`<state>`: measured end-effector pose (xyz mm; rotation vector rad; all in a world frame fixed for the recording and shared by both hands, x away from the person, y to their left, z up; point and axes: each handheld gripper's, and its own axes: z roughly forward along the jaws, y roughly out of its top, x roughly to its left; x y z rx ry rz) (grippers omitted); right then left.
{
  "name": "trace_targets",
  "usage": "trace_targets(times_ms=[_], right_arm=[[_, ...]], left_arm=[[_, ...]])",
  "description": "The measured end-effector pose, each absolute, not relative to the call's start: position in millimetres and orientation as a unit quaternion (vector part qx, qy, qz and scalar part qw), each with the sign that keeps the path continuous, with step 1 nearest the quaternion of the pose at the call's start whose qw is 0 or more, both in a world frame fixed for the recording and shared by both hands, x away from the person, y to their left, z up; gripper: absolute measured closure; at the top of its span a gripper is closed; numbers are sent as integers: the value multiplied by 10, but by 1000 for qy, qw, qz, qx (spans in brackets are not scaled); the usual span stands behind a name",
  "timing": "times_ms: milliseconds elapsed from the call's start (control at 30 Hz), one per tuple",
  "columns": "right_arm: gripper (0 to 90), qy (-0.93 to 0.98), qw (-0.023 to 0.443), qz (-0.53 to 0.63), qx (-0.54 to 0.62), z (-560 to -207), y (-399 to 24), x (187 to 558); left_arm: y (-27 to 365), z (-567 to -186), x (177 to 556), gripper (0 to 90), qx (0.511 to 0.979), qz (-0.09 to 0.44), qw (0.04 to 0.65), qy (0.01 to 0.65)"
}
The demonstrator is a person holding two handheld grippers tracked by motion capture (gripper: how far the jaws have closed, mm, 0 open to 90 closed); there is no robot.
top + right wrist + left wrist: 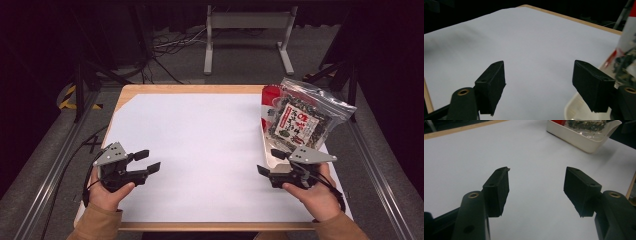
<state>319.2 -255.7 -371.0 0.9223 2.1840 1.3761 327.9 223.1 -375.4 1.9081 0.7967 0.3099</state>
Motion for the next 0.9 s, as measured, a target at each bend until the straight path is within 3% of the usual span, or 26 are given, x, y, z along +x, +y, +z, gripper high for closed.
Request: trace_targets(times_ms=[333,467,900], right_arm=[[278,794,166,487,323,-4040,-2230,3360],[281,795,186,484,314,-4104,-2185,3367],[263,793,178,493,309,-4185,-2185,3346]], left_arm=[[2277,-3822,3261,371,787,120,513,323],[2261,-3889,3289,371,790,123,512,312],[2248,-3969,3293,364,788,120,518,310]])
